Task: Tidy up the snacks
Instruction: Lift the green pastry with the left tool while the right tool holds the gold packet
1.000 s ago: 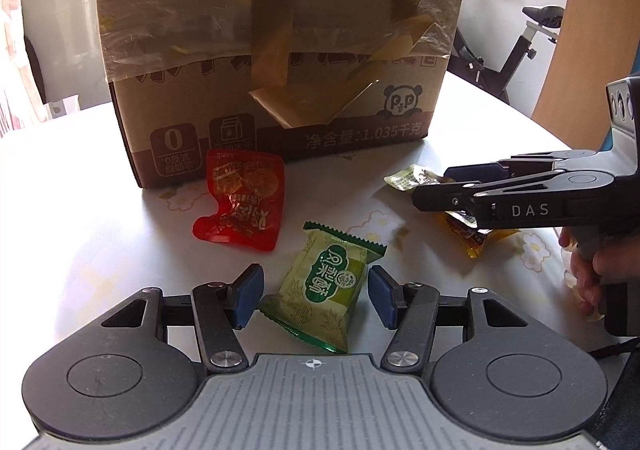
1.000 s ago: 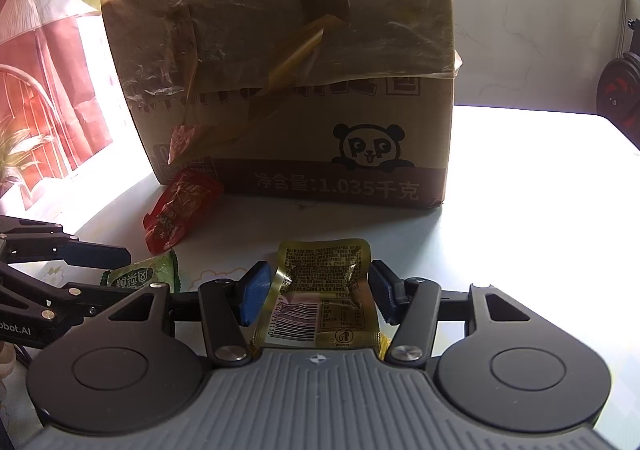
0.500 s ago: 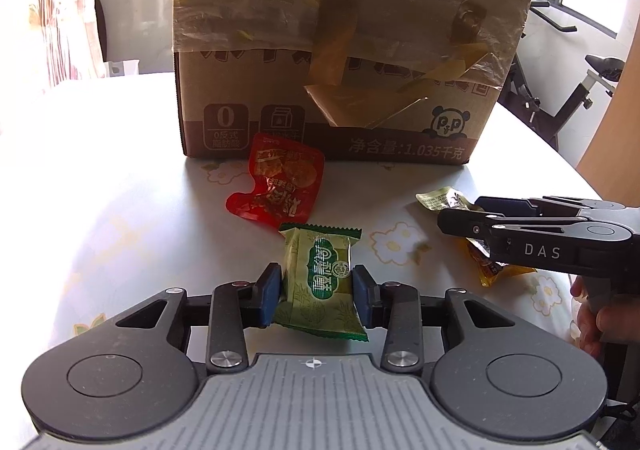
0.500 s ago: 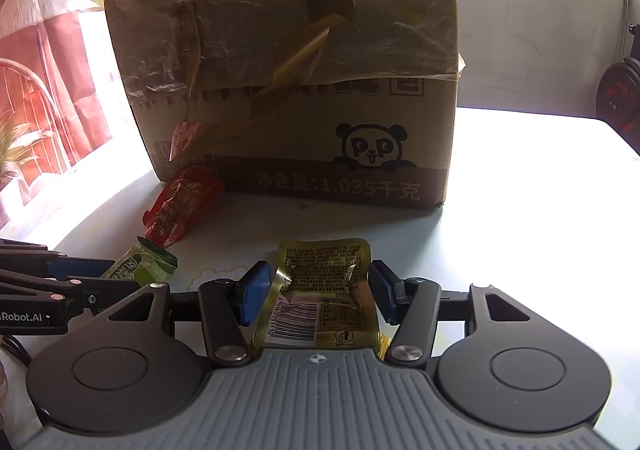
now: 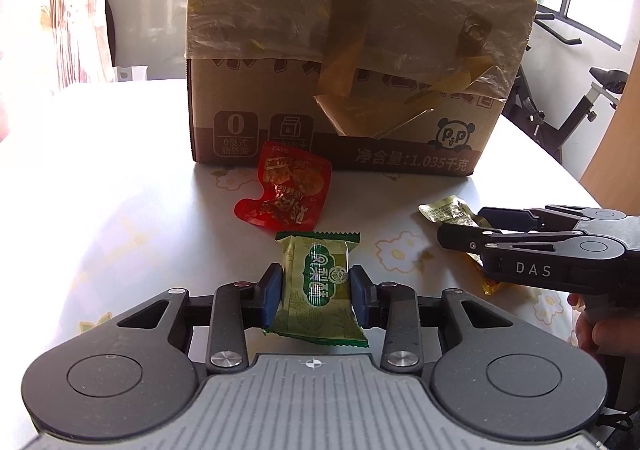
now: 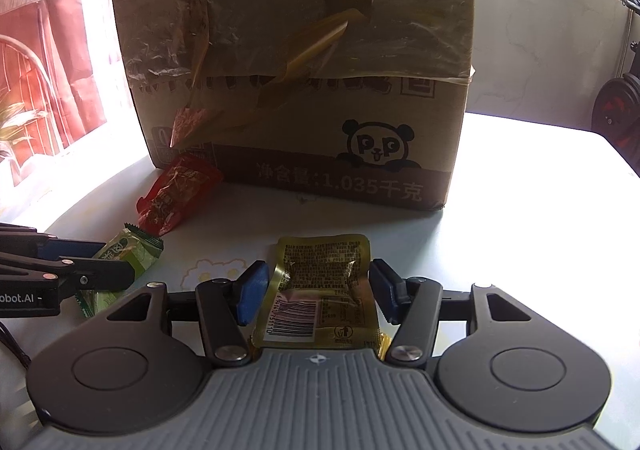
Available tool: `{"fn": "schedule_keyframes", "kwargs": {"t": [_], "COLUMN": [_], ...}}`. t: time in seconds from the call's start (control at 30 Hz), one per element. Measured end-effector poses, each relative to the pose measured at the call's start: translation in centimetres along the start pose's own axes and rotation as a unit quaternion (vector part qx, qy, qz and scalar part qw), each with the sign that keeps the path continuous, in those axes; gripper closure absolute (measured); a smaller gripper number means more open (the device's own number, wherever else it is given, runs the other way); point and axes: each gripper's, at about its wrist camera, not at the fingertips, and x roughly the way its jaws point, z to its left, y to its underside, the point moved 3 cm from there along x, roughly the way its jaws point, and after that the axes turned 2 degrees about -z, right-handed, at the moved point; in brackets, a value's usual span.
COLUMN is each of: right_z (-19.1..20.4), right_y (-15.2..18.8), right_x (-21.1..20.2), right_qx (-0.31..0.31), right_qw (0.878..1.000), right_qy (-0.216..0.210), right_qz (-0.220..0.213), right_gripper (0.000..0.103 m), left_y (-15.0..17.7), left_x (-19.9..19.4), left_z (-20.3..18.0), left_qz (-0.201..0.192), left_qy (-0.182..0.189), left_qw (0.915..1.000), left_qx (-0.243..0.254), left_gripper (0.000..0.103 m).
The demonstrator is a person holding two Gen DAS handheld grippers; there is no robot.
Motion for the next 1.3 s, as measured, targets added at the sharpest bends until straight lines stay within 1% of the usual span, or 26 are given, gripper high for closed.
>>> {"fn": "schedule_keyframes", "kwargs": {"t": [0.13,0.4,0.57,0.73,1.03,1.17,1.3], "right_z": [0.2,0.7,0.2,-0.6,-0.3,-0.4,-0.5], "right_y": [0.0,0.1,-0.2,-0.8,-1.6,-2.5,-3.8], "right_x": [0.1,0.3,-0.1,-1.4,-3.4,-4.6,-6.0], "right_qx": [-0.010,-0.034,-0.014,0.021,0.038,0.048,0.057], "right_qw": [1.000,0.999,1.000,0.999,0.999,0.998,0.997], "right_qy": [0.006,0.019,0.017,0.023,0.027,0.027,0.026], "right_qz": [0.001,0.004,-0.002,-0.010,-0.019,-0.033,-0.054], "right_gripper": [0.044,0.044,0.049,0.049,0.049,0.049,0.049], "left_y": [-0.3,-0.3,-0.8,-1.1,-1.5,-2.1,-3.6], "left_x": [-0.6,-1.2,-2.4,-3.0,-4.3,-5.2,-6.6], "left_z": [0.4,0.6,1.2,1.4,1.4,1.7,2.3], "left_qz": [-0.013,-0.013,-0.033,-0.033,-0.043,-0.056,-0.078], "left_qy": [0.001,0.005,0.006,0.001,0.004,0.002,0.001], "left_qw": [0.9999,0.9997,0.9990,0.9988,0.9983,0.9975,0.9957], "left_qx": [-0.011,-0.018,-0.029,-0.035,-0.039,-0.044,-0.051], "left_gripper": [0.065,0.065,0.065,0.065,0.065,0.065,0.065]}}
